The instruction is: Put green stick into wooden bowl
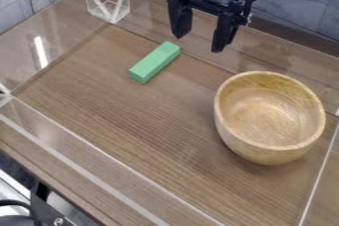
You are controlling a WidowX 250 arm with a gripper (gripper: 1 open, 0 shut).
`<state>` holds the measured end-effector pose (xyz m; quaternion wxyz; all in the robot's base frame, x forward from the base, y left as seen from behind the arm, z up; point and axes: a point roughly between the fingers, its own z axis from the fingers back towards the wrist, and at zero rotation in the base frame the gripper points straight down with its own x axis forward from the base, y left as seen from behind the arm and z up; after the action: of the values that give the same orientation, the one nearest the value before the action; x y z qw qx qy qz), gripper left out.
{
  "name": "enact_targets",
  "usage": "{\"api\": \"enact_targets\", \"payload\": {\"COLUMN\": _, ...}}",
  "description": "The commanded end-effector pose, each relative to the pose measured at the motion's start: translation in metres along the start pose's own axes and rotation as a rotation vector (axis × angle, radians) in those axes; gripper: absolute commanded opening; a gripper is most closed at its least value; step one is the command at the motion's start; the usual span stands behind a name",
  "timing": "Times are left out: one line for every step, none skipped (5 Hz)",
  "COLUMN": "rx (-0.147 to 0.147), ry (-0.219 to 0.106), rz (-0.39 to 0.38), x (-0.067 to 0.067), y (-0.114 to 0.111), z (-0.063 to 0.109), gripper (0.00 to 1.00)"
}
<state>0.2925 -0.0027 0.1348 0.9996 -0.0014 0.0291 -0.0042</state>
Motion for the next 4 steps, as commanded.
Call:
{"api": "enact_targets", "payload": {"rx": 0.007, "ry": -0.007, "rz": 0.011, "x": -0.004, "y": 0.01, "z": -0.001, "gripper": 1.0}}
{"api": "enact_targets", "payload": {"rx": 0.022, "ry": -0.032, "rz": 0.022, "x": -0.009, "y": 0.026, "z": -0.004, "gripper": 1.0}}
{"api": "enact_targets", "payload": {"rx": 0.034, "ry": -0.071, "rz": 0.017, "x": -0.009, "y": 0.049, "z": -0.01, "gripper": 1.0}}
{"api": "enact_targets", "payload": {"rx": 0.04, "ry": -0.109, "rz": -0.003, "x": -0.005, "y": 0.07, "z": -0.017, "gripper": 1.0}}
